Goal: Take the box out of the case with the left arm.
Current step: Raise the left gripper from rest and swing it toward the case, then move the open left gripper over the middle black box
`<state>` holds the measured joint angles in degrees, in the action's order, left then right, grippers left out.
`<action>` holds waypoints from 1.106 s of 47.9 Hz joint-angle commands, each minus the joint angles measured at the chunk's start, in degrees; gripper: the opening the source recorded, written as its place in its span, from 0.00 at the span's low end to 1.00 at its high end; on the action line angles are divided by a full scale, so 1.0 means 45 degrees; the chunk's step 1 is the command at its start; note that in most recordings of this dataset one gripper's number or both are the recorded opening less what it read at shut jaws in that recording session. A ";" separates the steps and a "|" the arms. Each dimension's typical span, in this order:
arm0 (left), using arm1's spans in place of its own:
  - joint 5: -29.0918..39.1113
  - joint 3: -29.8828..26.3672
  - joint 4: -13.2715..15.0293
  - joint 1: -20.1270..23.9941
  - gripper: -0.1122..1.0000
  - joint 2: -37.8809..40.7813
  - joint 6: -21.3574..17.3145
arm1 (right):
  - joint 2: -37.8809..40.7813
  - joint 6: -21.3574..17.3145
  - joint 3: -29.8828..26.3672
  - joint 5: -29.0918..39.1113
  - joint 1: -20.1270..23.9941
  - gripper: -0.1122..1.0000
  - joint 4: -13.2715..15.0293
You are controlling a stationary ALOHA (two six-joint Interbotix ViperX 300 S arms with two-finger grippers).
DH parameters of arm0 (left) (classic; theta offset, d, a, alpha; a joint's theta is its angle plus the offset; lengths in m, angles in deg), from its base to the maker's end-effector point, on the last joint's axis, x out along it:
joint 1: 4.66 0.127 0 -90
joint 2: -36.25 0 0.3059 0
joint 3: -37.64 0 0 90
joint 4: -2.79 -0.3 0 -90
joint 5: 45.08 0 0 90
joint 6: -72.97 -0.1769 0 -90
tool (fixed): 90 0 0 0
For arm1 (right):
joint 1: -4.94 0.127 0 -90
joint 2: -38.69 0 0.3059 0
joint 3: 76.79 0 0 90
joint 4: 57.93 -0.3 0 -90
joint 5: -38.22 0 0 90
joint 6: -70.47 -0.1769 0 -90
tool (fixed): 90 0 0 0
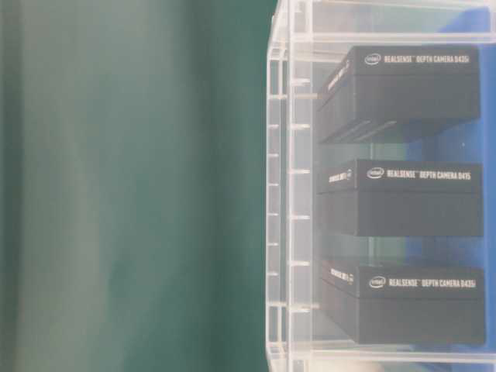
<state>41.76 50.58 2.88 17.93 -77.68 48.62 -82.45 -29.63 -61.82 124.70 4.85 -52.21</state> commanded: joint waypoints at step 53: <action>-0.0117 -0.0293 -0.0078 0.0059 0.85 0.0254 0.0117 | 0.0020 -0.0020 -0.0215 0.0215 -0.0020 0.10 0.0039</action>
<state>41.50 50.58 2.70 18.02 -77.07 49.23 -82.45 -29.63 -61.91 125.58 4.85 -52.13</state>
